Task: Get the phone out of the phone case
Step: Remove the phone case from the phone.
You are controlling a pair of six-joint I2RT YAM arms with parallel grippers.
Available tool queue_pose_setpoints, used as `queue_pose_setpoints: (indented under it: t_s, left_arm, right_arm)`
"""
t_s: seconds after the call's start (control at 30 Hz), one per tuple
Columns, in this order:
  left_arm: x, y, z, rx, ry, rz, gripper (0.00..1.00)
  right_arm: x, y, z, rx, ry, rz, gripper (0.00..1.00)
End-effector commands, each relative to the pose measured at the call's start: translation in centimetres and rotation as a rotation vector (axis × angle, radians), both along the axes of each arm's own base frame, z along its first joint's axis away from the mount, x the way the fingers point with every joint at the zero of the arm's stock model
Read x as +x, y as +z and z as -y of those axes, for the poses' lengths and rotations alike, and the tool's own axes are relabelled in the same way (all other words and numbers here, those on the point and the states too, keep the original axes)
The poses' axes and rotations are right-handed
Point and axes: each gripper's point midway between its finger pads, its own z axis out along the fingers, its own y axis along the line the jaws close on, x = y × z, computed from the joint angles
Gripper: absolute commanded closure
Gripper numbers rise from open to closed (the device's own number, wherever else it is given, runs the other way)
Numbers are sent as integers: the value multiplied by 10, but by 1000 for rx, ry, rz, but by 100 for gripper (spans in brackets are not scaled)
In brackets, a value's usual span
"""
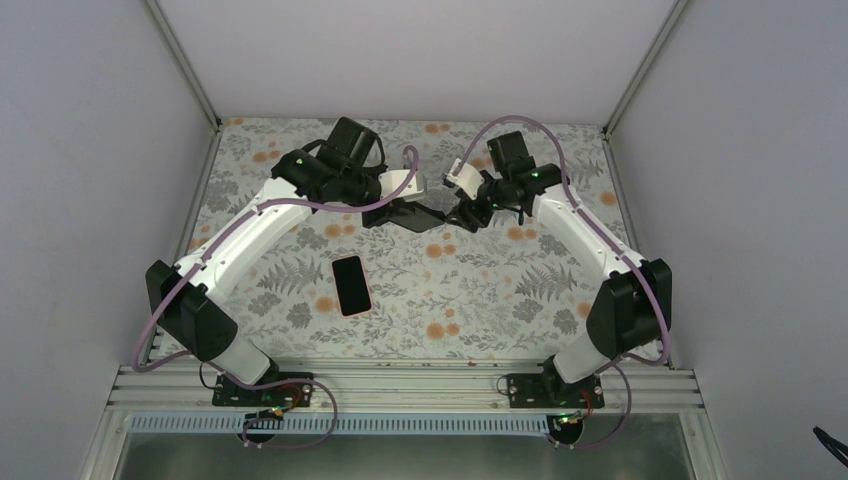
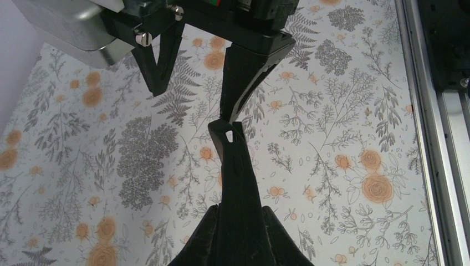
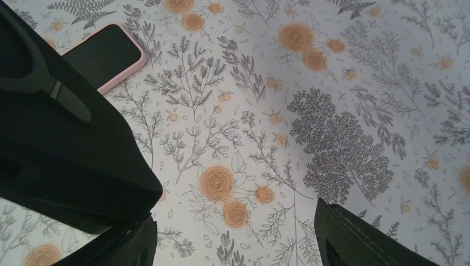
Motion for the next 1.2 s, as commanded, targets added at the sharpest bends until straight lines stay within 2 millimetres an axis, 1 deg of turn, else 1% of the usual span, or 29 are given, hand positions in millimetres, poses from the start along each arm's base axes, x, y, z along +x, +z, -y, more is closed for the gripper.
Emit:
queue_pose_setpoints:
  t_s: [0.0, 0.13, 0.27, 0.33, 0.47, 0.53, 0.57, 0.63, 0.67, 0.73, 0.83, 0.9, 0.93, 1.03, 1.1, 1.17]
  left_arm:
    - [-49, 10, 22, -97, -188, -125, 98]
    - [-57, 20, 24, -128, -233, -131, 98]
    - [-58, 20, 26, -135, -250, -147, 98]
    - [-57, 21, 27, -138, -253, -149, 98]
    - [-56, 25, 31, -151, -265, -158, 98]
    - [-54, 29, 33, -157, -265, -152, 98]
    - [-51, 31, 33, -158, -258, -141, 98]
    - [-39, 39, 35, -171, -213, -100, 98]
    - [-33, 42, 33, -176, -189, -76, 98]
    - [-21, 47, 31, -185, -143, -32, 98]
    - [-9, 56, 25, -208, -97, 1, 98]
    - [0, 63, 21, -223, -67, 28, 98]
    - [4, 66, 19, -226, -51, 39, 98]
    - [13, 69, 10, -223, -18, 72, 98]
    - [18, 72, 4, -223, 6, 103, 98]
    - [21, 74, -2, -221, 18, 117, 98]
  right_arm:
    - [10, 63, -28, 190, 94, 126, 26]
    - [-14, 66, -39, 252, 220, 63, 23]
    - [-34, 70, -51, 296, 322, -1, 20]
    - [-43, 76, -58, 315, 359, -15, 20]
    - [-61, 83, -78, 347, 422, -34, 20]
    - [-73, 83, -90, 366, 473, -71, 19]
    - [-84, 83, -96, 380, 514, -97, 18]
    - [-109, 96, -107, 462, 629, -145, 17]
    - [-116, 94, -114, 490, 665, -182, 17]
    - [-132, 99, -121, 544, 743, -201, 19]
    - [-149, 107, -124, 626, 826, -228, 20]
    - [-158, 109, -126, 674, 864, -266, 21]
    - [-161, 109, -126, 694, 879, -294, 24]
    - [-163, 111, -128, 716, 896, -351, 44]
    - [-163, 110, -127, 701, 891, -370, 58]
    - [-162, 113, -126, 697, 892, -356, 66]
